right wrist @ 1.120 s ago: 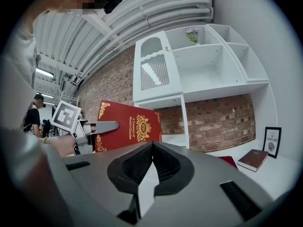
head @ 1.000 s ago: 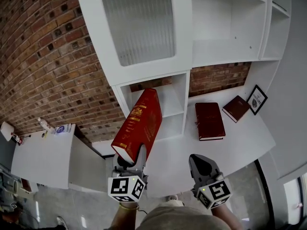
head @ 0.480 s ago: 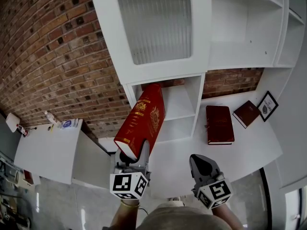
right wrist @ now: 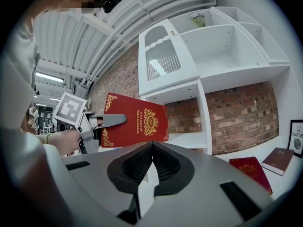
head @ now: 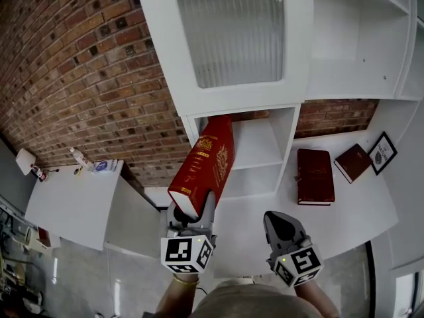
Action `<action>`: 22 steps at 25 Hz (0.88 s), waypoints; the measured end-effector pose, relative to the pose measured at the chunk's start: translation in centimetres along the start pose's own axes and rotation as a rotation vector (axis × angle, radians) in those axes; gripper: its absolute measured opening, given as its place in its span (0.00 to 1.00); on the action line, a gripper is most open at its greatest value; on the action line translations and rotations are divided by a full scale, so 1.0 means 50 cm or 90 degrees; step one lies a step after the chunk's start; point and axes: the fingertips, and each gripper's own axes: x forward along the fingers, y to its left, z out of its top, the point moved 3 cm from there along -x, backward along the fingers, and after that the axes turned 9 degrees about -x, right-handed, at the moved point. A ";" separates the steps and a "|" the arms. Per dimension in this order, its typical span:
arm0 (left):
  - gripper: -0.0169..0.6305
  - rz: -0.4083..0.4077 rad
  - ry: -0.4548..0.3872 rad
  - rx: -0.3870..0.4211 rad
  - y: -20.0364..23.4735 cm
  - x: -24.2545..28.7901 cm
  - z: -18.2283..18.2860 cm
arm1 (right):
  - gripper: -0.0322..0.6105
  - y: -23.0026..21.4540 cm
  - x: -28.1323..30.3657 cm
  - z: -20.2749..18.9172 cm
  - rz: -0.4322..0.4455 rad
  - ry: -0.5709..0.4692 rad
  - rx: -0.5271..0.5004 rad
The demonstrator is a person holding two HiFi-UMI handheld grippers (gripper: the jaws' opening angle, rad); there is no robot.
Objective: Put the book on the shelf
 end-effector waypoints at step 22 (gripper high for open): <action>0.39 0.004 0.014 0.020 -0.003 0.079 -0.034 | 0.06 -0.014 0.038 -0.014 0.001 0.031 0.005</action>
